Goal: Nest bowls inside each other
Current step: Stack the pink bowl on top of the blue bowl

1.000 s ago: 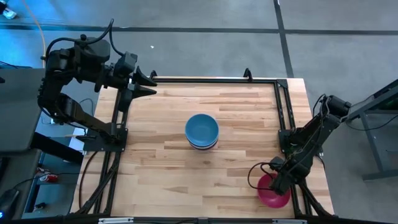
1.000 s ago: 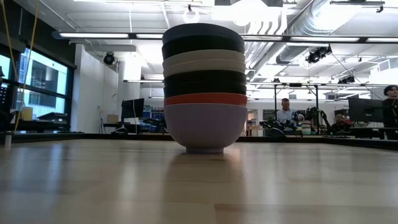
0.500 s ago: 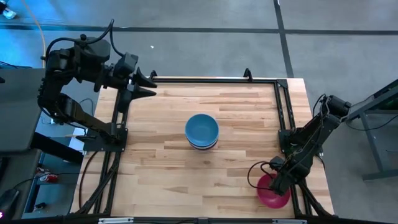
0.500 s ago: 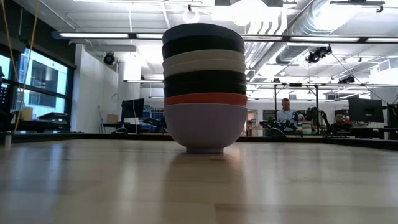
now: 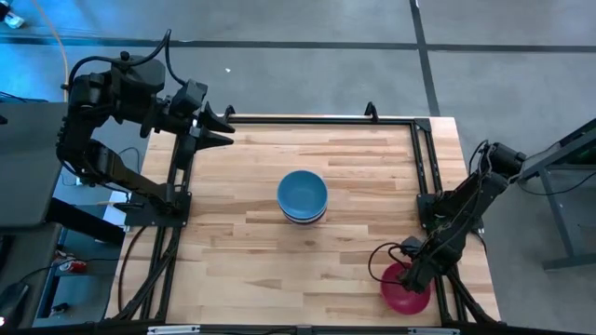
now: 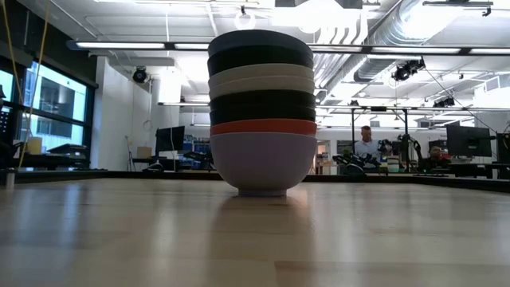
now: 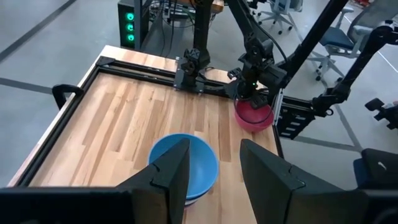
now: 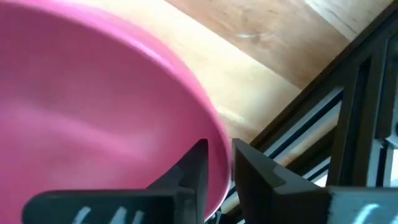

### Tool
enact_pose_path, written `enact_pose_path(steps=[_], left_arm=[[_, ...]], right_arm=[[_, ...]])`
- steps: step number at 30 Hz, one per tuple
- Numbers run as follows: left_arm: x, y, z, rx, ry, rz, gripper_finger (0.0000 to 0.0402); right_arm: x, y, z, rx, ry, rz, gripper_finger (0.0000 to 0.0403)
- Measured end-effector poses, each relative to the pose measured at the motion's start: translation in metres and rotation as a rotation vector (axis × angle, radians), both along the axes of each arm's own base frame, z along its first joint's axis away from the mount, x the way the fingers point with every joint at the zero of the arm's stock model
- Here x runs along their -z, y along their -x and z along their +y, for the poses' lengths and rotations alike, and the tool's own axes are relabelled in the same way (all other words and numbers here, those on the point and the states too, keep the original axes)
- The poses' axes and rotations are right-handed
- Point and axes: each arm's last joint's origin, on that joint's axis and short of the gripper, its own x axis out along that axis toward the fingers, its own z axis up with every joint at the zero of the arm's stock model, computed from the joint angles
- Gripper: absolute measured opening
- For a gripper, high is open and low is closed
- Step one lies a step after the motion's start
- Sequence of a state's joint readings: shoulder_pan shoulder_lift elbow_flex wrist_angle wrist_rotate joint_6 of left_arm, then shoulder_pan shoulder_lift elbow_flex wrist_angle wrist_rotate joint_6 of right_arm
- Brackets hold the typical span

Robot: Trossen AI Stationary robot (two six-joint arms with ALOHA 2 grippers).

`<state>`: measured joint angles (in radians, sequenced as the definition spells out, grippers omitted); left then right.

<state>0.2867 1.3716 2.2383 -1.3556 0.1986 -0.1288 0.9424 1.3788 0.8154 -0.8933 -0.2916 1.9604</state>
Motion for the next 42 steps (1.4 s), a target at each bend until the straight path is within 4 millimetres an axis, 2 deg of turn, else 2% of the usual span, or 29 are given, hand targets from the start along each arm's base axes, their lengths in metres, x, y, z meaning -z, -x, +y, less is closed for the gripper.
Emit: enact_pose_path(steps=[4, 12, 24, 37, 42], left_arm=[[0.0000, 0.0000, 0.0000, -0.004, 0.009, -0.001, 0.0131], [0.0000, 0.0000, 0.0000, 0.001, -0.001, 0.000, 0.0131], [0.0000, 0.0000, 0.0000, 0.004, -0.008, 0.000, 0.0131], [0.0000, 0.0000, 0.0000, 0.004, -0.008, 0.000, 0.0131], [0.0000, 0.0000, 0.0000, 0.003, -0.007, 0.000, 0.0131]], right_arm=[[0.0010, 0.0001, -0.0001, 0.006, 0.000, 0.000, 0.0064], [0.0004, -0.0021, 0.0030, -0.004, -0.036, -0.022, 0.0027], [0.0001, -0.0029, 0.0043, 0.002, -0.050, -0.027, 0.0091], [-0.0087, -0.0029, 0.0041, -0.005, -0.024, -0.013, 0.0094], [-0.0087, -0.0027, 0.0039, -0.005, -0.021, -0.012, 0.0069]])
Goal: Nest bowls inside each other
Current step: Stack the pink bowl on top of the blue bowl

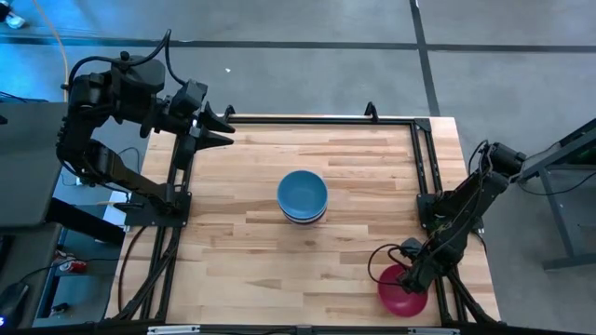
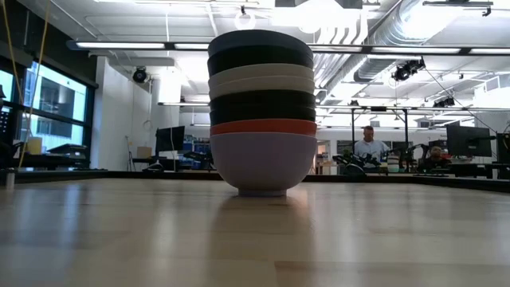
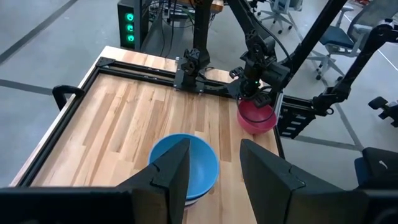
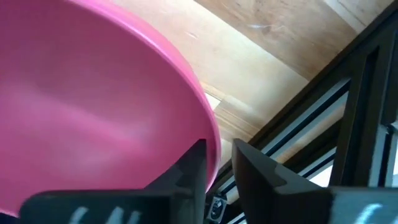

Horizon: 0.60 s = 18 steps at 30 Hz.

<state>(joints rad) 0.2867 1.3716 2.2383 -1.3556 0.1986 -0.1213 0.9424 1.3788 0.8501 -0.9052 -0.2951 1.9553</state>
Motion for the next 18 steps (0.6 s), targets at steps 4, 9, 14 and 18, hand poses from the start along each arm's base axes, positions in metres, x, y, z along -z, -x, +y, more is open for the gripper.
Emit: enact_pose_path(steps=[4, 9, 14, 18], left_arm=[[0.000, 0.000, 0.000, -0.003, 0.005, 0.000, 0.0131], [0.000, 0.000, 0.000, -0.003, 0.005, 0.000, 0.0131], [0.000, 0.000, 0.000, -0.001, 0.002, 0.001, 0.0131], [0.001, 0.001, 0.000, 0.001, 0.003, 0.016, 0.0131]], right_arm=[[0.000, 0.000, -0.001, -0.002, 0.008, 0.000, 0.0026], [0.000, 0.000, -0.001, 0.006, 0.014, -0.003, 0.0005], [-0.001, -0.002, 0.001, 0.059, 0.011, -0.027, 0.0002], [-0.002, -0.011, 0.004, 0.091, -0.047, -0.080, 0.0001]])
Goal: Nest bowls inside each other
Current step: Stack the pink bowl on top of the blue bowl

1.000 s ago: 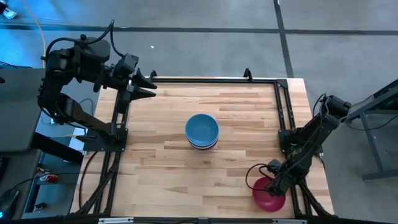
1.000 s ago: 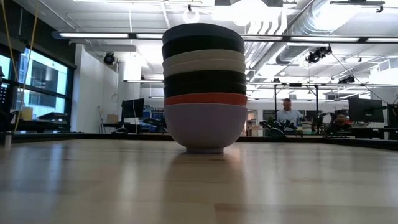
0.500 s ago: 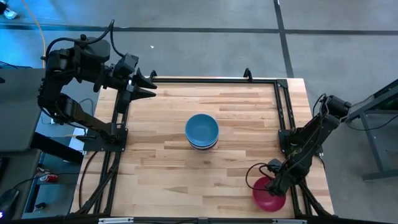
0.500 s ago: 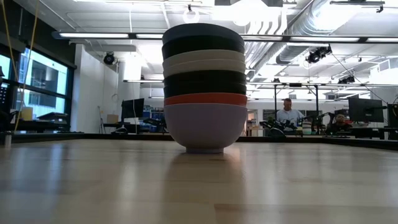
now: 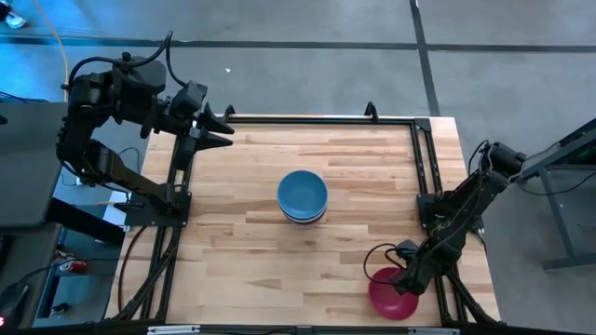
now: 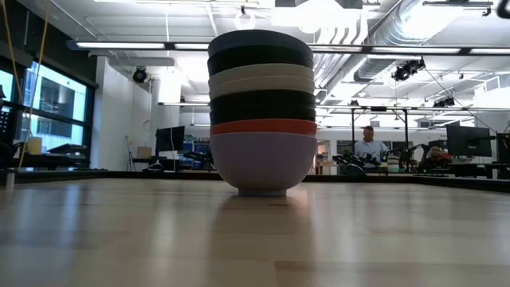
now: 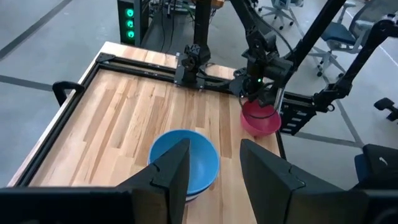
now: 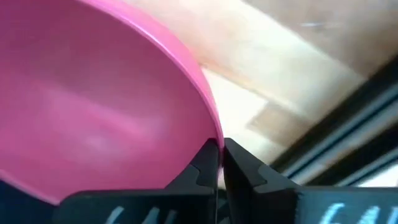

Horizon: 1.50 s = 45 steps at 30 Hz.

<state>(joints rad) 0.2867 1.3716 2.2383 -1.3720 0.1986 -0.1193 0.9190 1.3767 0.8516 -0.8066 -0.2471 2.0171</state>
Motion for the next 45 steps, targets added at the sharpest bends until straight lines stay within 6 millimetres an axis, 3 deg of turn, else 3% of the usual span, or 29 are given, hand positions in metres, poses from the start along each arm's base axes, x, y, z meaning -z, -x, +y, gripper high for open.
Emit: enact_pose_path(steps=[4, 9, 19, 24, 29, 37, 45], left_arm=[[0.004, 0.002, -0.001, 0.010, -0.007, 0.047, 0.0131], [0.004, 0.015, -0.004, 0.041, -0.059, 0.061, 0.0131], [-0.019, 0.079, -0.021, 0.003, -0.224, -0.149, 0.0131], [-0.026, 0.106, -0.029, -0.008, -0.285, -0.244, 0.0131], [-0.026, 0.118, -0.031, -0.053, -0.331, -0.273, 0.0131], [0.002, 0.119, -0.030, -0.097, -0.343, -0.278, 0.0131], [0.058, 0.124, -0.028, -0.197, -0.340, -0.240, 0.0131]], right_arm=[[-0.010, -0.009, 0.000, 0.028, -0.052, -0.046, 0.0001], [-0.035, -0.022, -0.005, 0.048, -0.065, -0.163, 0.0000], [-0.088, -0.045, -0.033, 0.083, 0.110, -0.395, 0.0000], [-0.101, -0.058, -0.048, 0.062, 0.193, -0.490, 0.0000], [-0.113, -0.068, -0.060, 0.019, 0.249, -0.565, 0.0000], [-0.138, -0.078, -0.071, -0.018, 0.301, -0.671, 0.0000], [-0.165, -0.080, -0.090, 0.011, 0.216, -0.638, 0.0000]])
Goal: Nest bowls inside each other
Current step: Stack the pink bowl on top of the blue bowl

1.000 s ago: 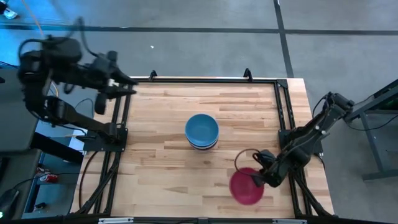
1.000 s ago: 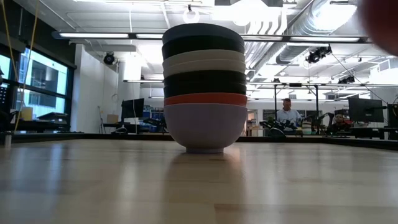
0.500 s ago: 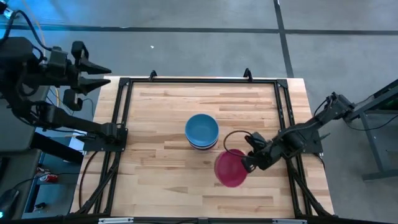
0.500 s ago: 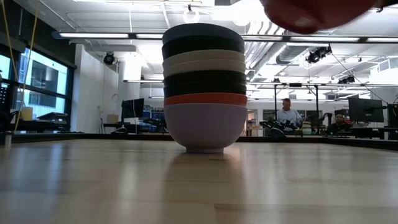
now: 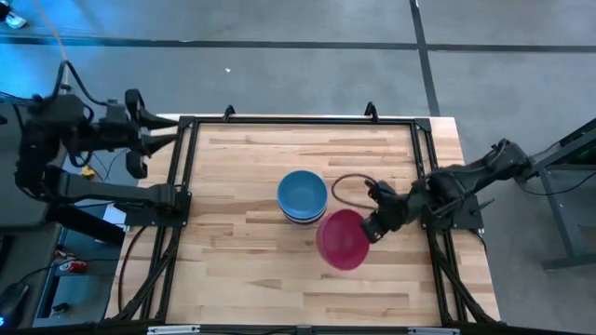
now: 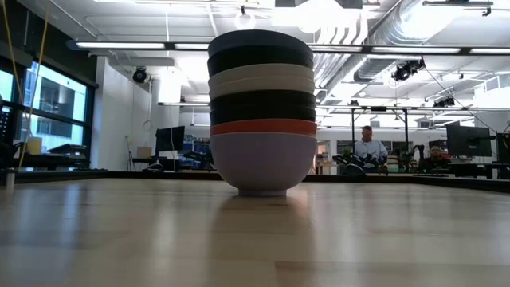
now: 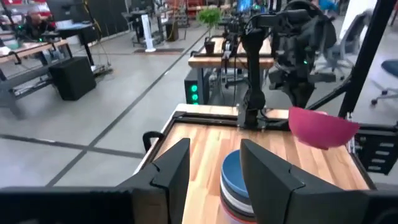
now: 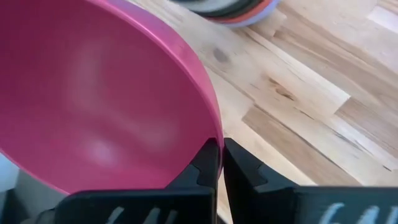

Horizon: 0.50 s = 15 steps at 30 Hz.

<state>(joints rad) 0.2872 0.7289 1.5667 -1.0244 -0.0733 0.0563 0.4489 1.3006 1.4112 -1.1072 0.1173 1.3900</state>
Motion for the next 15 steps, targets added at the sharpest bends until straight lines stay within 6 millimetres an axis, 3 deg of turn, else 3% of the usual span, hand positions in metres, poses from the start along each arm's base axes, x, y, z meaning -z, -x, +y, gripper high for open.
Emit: enact_pose_path(steps=[9, 15], left_arm=[[0.069, 0.016, -0.003, -0.056, 0.067, -0.067, 0.0131], [0.104, 0.013, -0.003, -0.044, 0.106, -0.106, 0.0131]], right_arm=[[-0.056, 0.012, -0.032, 0.055, -0.061, 0.022, 0.0000], [-0.083, 0.011, -0.054, 0.089, -0.021, 0.090, 0.0000]])
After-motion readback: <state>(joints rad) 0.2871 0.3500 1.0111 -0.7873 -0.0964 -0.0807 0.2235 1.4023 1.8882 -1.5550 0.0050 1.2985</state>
